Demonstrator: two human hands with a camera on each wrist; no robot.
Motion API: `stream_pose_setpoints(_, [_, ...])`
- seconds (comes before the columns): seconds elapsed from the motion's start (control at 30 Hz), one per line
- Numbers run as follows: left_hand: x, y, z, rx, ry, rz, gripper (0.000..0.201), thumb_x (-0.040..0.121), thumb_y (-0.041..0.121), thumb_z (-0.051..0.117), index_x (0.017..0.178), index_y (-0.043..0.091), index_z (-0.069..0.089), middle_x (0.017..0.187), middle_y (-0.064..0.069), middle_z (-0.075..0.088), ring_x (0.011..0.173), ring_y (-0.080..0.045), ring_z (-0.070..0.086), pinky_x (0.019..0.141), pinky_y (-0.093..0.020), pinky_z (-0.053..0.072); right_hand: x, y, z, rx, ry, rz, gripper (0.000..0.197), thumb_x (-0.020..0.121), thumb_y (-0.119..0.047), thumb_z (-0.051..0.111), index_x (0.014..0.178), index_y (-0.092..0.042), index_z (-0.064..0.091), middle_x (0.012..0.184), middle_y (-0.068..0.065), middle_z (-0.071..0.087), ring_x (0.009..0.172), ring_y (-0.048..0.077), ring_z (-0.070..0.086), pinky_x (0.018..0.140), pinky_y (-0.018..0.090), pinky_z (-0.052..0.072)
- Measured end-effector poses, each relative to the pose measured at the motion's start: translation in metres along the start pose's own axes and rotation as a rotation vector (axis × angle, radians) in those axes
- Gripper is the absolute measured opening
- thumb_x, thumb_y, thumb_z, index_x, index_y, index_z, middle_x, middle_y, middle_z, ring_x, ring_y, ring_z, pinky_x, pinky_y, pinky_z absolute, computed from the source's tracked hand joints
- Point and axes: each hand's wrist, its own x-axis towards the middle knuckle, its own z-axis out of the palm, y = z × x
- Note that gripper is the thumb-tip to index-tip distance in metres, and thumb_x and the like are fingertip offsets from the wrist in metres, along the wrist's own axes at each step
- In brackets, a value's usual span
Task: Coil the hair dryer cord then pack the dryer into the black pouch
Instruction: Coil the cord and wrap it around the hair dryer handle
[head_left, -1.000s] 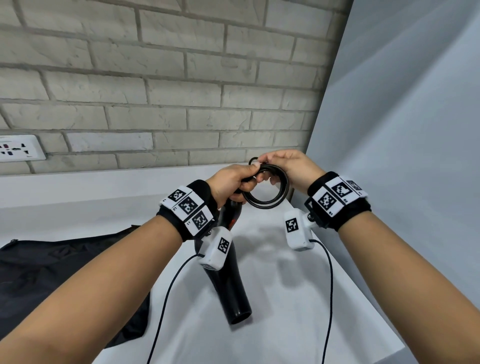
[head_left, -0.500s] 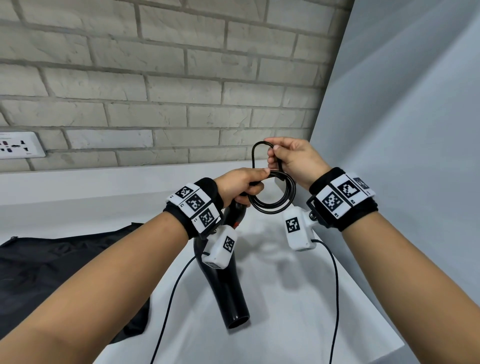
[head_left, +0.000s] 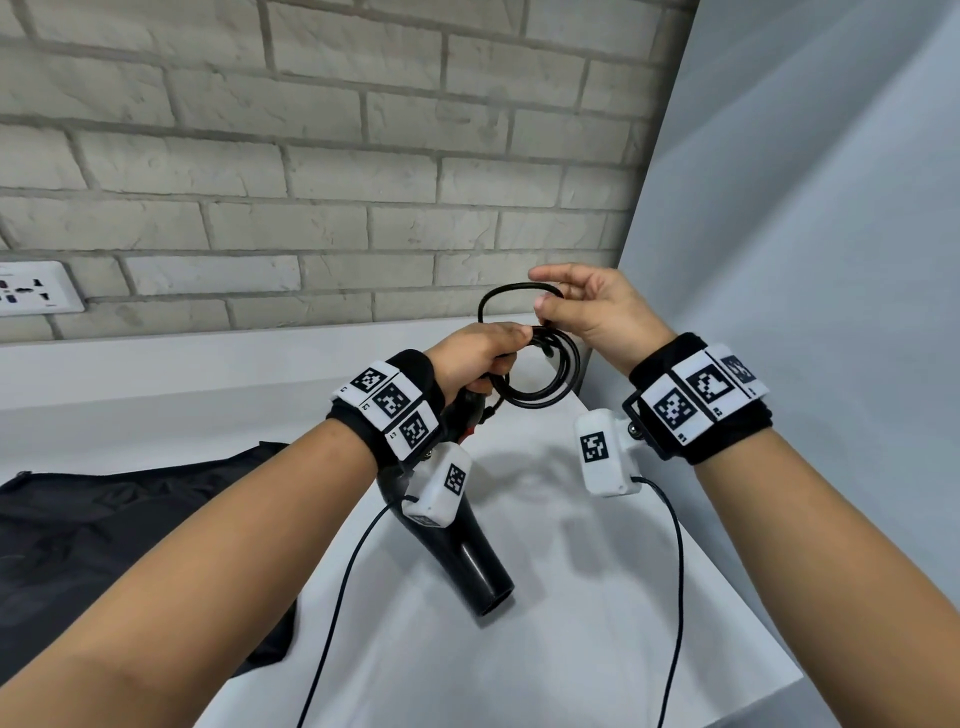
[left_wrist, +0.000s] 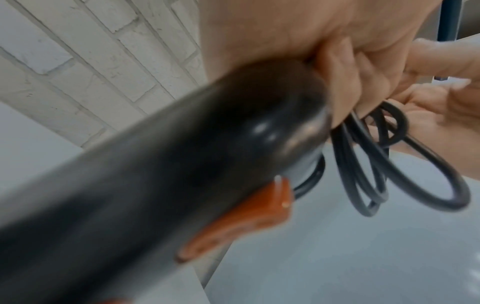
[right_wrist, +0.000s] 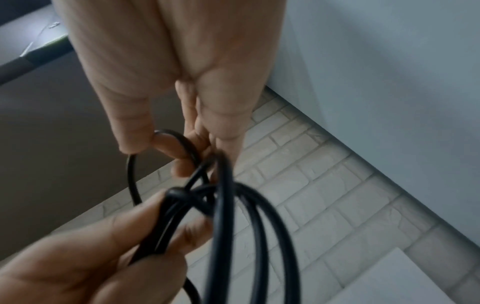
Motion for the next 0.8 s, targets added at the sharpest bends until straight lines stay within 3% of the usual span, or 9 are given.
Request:
stream_pose_setpoints(0.07, [0.002, -0.001, 0.0, 0.007, 0.045, -0.001, 0.031, 0.098, 0.023, 0.039, 0.068, 0.02, 0.044, 0.039, 0.015, 0.029, 0.036, -0.001, 0.021, 0.036, -0.013, 0.014, -0.003, -0.001, 0.0, -0.041, -0.018, -0.004, 0.015, 0.078, 0.009, 0.06, 0.084, -0.004, 0.061, 0.043, -0.012, 0.054, 0.046, -0.003, 0.051, 0.057, 0.007, 0.046])
stream_pose_setpoints(0.17, [0.005, -0.003, 0.0, 0.017, 0.075, 0.0, 0.032, 0.098, 0.023, 0.04, 0.067, 0.02, 0.044, 0.039, 0.015, 0.029, 0.04, -0.003, 0.02, 0.036, -0.014, 0.015, -0.003, 0.001, 0.003, -0.054, 0.02, -0.034, 0.029, 0.076, 0.011, 0.062, 0.062, -0.012, 0.051, 0.048, -0.009, 0.047, 0.045, -0.002, 0.042, 0.054, 0.009, 0.042])
stream_pose_setpoints(0.23, [0.004, -0.003, 0.001, 0.018, 0.066, -0.005, 0.032, 0.099, 0.023, 0.039, 0.068, 0.02, 0.047, 0.038, 0.014, 0.029, 0.041, -0.005, 0.019, 0.037, -0.014, 0.014, -0.001, 0.004, 0.004, -0.039, 0.08, -0.067, 0.036, 0.075, 0.01, 0.063, 0.057, -0.015, 0.044, 0.053, -0.004, 0.04, 0.05, 0.004, 0.036, 0.056, 0.016, 0.038])
stream_pose_setpoints(0.33, [0.002, -0.003, 0.005, 0.01, 0.025, 0.001, 0.033, 0.099, 0.018, 0.036, 0.069, 0.022, 0.049, 0.037, 0.015, 0.028, 0.033, -0.001, 0.021, 0.036, -0.014, 0.014, 0.004, 0.009, 0.005, -0.029, 0.119, -0.078, 0.047, 0.074, 0.009, 0.065, 0.051, -0.019, 0.034, 0.04, -0.015, 0.034, 0.049, 0.005, 0.028, 0.058, 0.025, 0.03])
stream_pose_setpoints(0.43, [0.004, -0.004, 0.008, 0.006, 0.004, 0.002, 0.035, 0.099, 0.014, 0.035, 0.069, 0.024, 0.05, 0.038, 0.015, 0.028, 0.033, 0.0, 0.02, 0.034, -0.012, 0.016, 0.003, 0.013, 0.01, -0.04, 0.121, -0.078, 0.049, 0.077, 0.005, 0.063, 0.049, -0.018, 0.029, 0.035, -0.016, 0.028, 0.04, -0.001, 0.028, 0.052, 0.023, 0.026])
stream_pose_setpoints(0.53, [0.006, -0.006, 0.008, 0.007, -0.007, -0.009, 0.03, 0.099, 0.016, 0.034, 0.081, 0.026, 0.056, 0.039, 0.016, 0.026, 0.034, -0.001, 0.02, 0.035, -0.013, 0.013, 0.001, 0.013, 0.011, 0.075, 0.133, -0.091, 0.045, 0.083, 0.006, 0.055, 0.051, -0.014, 0.03, 0.037, -0.015, 0.038, 0.045, -0.005, 0.046, 0.051, 0.014, 0.031])
stream_pose_setpoints(0.6, [0.006, -0.006, 0.009, 0.018, -0.016, 0.002, 0.026, 0.1, 0.021, 0.034, 0.095, 0.028, 0.058, 0.039, 0.016, 0.026, 0.035, -0.002, 0.02, 0.037, -0.013, 0.012, 0.002, 0.011, 0.01, 0.182, 0.156, -0.089, 0.043, 0.08, 0.002, 0.057, 0.048, -0.017, 0.036, 0.049, -0.008, 0.045, 0.05, 0.003, 0.041, 0.053, 0.015, 0.032])
stream_pose_setpoints(0.67, [0.007, -0.007, 0.01, 0.039, 0.012, 0.018, 0.023, 0.1, 0.024, 0.035, 0.106, 0.026, 0.057, 0.038, 0.015, 0.027, 0.035, -0.002, 0.022, 0.039, -0.014, 0.014, 0.002, 0.009, 0.01, 0.223, 0.17, -0.086, 0.038, 0.071, -0.008, 0.058, 0.04, -0.023, 0.042, 0.06, 0.004, 0.036, 0.056, 0.012, 0.031, 0.061, 0.023, 0.03])
stream_pose_setpoints(0.8, [0.008, -0.008, 0.015, 0.056, 0.13, 0.046, 0.02, 0.099, 0.028, 0.038, 0.103, 0.024, 0.057, 0.049, 0.011, 0.033, 0.039, -0.001, 0.025, 0.04, -0.014, 0.02, -0.001, 0.006, 0.011, 0.286, 0.184, -0.097, 0.036, 0.069, -0.009, 0.055, 0.038, -0.023, 0.044, 0.062, 0.004, 0.035, 0.059, 0.014, 0.03, 0.063, 0.026, 0.03])
